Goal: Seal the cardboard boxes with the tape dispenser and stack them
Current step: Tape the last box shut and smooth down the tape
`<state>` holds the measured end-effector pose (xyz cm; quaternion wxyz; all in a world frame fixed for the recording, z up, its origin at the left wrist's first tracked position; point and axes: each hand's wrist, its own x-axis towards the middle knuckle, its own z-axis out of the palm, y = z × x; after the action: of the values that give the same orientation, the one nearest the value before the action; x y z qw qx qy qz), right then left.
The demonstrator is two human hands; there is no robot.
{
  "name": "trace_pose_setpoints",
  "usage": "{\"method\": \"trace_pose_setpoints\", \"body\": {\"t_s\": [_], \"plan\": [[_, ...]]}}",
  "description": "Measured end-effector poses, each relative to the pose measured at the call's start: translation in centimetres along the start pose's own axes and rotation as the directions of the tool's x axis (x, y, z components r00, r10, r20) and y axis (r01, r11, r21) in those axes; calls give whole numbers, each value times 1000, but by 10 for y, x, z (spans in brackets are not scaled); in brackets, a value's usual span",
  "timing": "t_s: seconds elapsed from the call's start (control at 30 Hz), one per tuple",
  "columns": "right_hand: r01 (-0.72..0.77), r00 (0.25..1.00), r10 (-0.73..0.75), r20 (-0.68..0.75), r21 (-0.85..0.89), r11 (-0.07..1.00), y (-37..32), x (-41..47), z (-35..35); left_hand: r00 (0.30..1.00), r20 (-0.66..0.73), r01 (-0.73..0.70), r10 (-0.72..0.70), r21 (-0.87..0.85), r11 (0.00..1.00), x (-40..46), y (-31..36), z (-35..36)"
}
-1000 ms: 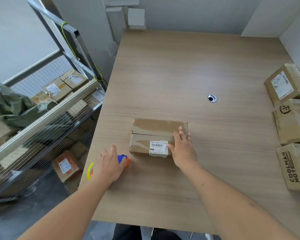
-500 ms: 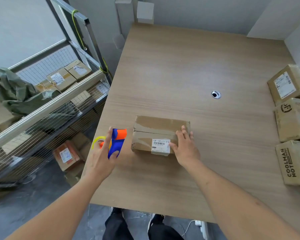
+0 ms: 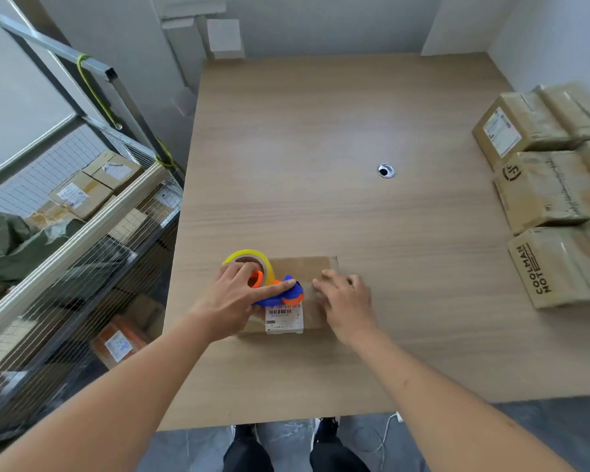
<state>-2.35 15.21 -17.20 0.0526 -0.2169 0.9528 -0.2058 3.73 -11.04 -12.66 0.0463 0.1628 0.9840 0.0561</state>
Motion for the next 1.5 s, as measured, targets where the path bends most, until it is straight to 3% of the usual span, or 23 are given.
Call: {"method": "trace_pose_setpoints", "body": {"t_s": [0.03, 0.1, 0.17, 0.27, 0.47, 0.97, 1.2, 1.5], "plan": [[-48, 999, 41, 34, 221, 974, -1, 5, -4, 1000, -8, -16, 16, 25, 1000, 0, 1, 3], [-220, 974, 144, 172, 597, 772, -6, 14, -16, 999, -21, -34, 35, 44, 998, 0, 2, 7], [-306, 951, 157, 268, 719, 624, -8, 20, -22, 998, -29, -51, 53, 52, 997, 1, 1, 7], [-371, 919, 112, 378, 735, 567, -8, 22, -21, 997, -17, -79, 80, 58, 995, 2, 1, 5], [-396, 894, 80, 440, 696, 599, -6, 27, -18, 992, -3, -125, 125, 49, 991, 2, -2, 3], [-360, 906, 40, 422, 716, 597, -3, 23, -10, 991, 29, -127, 127, 9, 992, 0, 0, 0], [-356, 923, 105, 371, 716, 600, -8, 21, -4, 991, 35, -128, 128, -5, 992, 0, -1, 1], [-331, 932, 93, 350, 720, 610, -13, 17, -7, 993, 122, -4, 9, -44, 999, -7, 8, -5]]}}
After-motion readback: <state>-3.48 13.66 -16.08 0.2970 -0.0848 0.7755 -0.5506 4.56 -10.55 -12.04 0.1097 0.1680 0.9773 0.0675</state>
